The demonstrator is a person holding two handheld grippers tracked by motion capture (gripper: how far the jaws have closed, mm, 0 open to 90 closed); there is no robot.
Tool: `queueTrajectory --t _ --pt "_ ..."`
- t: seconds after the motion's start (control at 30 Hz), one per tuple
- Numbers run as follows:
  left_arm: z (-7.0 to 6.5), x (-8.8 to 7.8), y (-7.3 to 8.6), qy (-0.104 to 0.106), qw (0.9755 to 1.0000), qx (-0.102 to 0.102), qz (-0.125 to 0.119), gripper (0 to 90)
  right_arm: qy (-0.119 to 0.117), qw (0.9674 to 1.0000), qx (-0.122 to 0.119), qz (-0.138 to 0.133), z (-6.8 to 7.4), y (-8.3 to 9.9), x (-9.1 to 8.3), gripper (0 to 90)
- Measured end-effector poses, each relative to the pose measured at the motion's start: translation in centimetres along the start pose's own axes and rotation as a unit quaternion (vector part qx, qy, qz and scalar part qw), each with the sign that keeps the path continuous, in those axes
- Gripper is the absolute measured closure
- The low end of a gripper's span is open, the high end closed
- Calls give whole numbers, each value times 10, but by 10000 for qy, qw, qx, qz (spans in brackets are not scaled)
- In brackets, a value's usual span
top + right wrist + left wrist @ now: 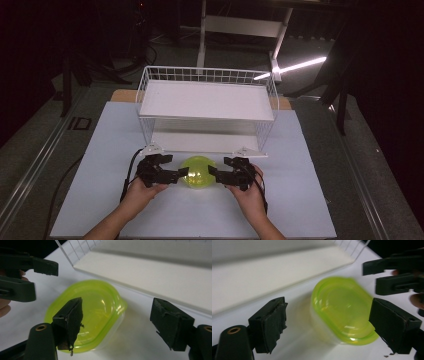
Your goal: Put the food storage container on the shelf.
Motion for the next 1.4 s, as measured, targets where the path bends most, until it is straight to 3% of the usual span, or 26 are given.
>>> queueTrajectory --t 0.07,0.2,0.4,0.53,0.63,0.9,1.07,1.27,1.4 --pt "3 4 3 -36 9998 -169 21 210 -23 10000 48 54 0 4 3 303" --pt "7 10 7 -155 9994 -264 129 255 -1 9997 193 140 -2 10 8 374" --pt "9 14 12 -156 9986 -369 339 421 1 9993 256 266 -2 14 9 506" --pt "4 12 13 26 9985 -353 426 537 -146 9984 446 311 0 15 9 566" --pt "0 11 14 98 9981 -340 505 622 -154 9985 369 372 5 14 7 647" --pt "-6 6 21 310 9966 -527 561 657 -121 9982 415 415 11 16 3 689" --pt "-12 2 25 392 9958 -552 620 685 -6 9988 289 407 16 17 -1 710" --pt "-18 -3 33 225 9975 -426 514 713 -166 9987 289 376 22 19 -7 730" --pt "-20 -4 37 187 9977 -442 470 738 -114 9991 180 364 27 22 -11 738"
Point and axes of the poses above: each handheld gripper's, and its own axes: x roughly forward along the jaws, y roughly out of its underside, z roughly to its left, the point moved 8 cm from there along x, roughly forward along the jaws, and after that the axes turned 10 degrees about -x, right-handed, at the moved point
